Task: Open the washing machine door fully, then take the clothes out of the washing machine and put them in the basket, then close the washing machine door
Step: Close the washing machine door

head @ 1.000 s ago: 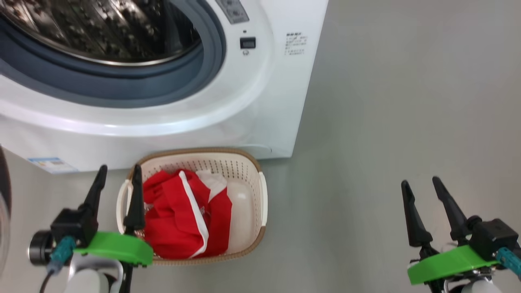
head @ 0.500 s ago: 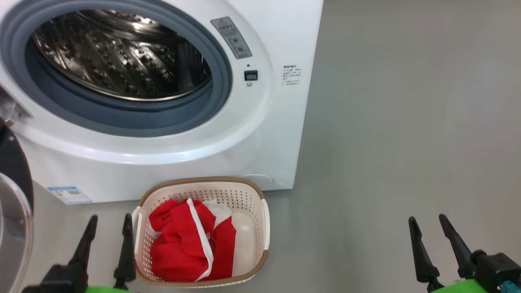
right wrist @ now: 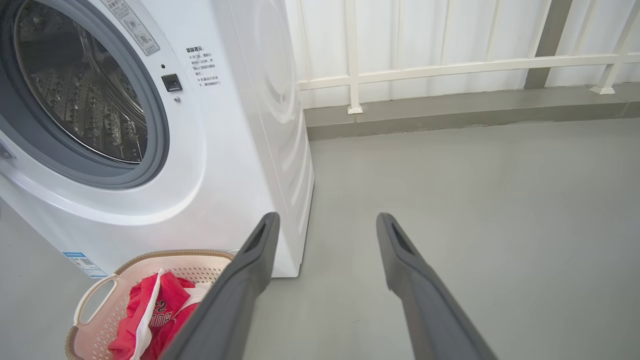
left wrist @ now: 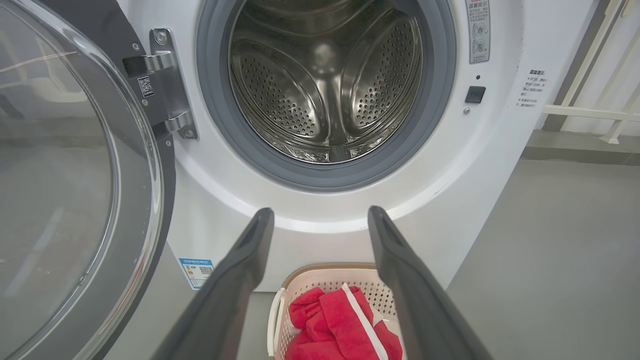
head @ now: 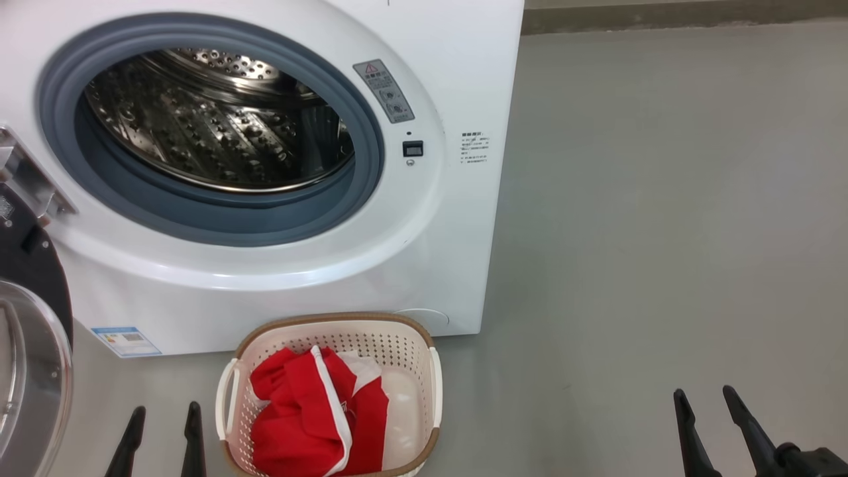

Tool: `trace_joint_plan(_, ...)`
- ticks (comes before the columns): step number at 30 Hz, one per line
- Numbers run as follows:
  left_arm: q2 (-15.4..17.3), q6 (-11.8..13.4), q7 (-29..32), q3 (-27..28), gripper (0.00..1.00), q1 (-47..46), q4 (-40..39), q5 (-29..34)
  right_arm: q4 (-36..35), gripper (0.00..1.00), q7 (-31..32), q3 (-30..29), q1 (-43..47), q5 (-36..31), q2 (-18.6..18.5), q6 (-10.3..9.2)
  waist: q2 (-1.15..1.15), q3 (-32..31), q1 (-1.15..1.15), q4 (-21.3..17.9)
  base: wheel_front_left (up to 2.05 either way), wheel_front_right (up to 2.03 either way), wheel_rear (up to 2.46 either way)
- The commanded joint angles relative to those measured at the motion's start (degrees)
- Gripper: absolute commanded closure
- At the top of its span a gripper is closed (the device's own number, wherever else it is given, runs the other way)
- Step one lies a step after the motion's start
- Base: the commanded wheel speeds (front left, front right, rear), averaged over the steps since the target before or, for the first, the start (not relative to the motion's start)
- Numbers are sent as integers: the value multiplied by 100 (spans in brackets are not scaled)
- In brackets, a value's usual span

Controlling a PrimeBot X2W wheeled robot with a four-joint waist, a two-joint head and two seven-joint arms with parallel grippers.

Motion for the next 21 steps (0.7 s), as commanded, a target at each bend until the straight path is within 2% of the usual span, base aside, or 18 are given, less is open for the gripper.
trace_joint_plan(1, 87, -32, -28, 217, 0, -21, -157, -60, -157, 0, -37, 81, -15, -47, -86, 35, 0, -26, 0, 3, 0, 0, 0)
trace_joint_plan(21, 86, -30, -28, 215, 0, 8, -192, -33, -181, 0, -37, 86, 23, -29, -85, 35, 0, -1, 0, -66, -1, 1, 0)
